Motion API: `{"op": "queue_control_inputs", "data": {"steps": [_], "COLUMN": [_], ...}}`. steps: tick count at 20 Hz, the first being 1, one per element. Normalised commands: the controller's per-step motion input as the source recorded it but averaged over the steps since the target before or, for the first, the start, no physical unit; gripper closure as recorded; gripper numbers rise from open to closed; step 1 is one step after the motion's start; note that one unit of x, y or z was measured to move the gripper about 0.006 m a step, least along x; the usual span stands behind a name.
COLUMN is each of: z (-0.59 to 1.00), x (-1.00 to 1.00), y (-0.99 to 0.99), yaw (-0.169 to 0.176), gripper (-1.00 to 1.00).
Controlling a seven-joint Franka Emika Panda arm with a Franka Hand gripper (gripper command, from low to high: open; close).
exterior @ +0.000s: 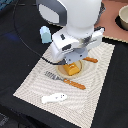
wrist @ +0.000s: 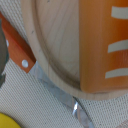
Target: Interact with the objects in diverse but meaningful ways.
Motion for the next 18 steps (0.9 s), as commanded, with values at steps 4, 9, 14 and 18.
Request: {"op": "queue_control_inputs", "data": {"steps": [4,9,14,18], "z": [0.0,-0.02,0.01,0.02], "x": [-0.37,-0.41,-0.38,-0.41], "y": [0.12,0.1,-0.01,-0.03], "yaw": [-0.052,-0.044,-0.021,-0.01], "gripper": [-1.0,-1.0,-1.0,-1.0]}}
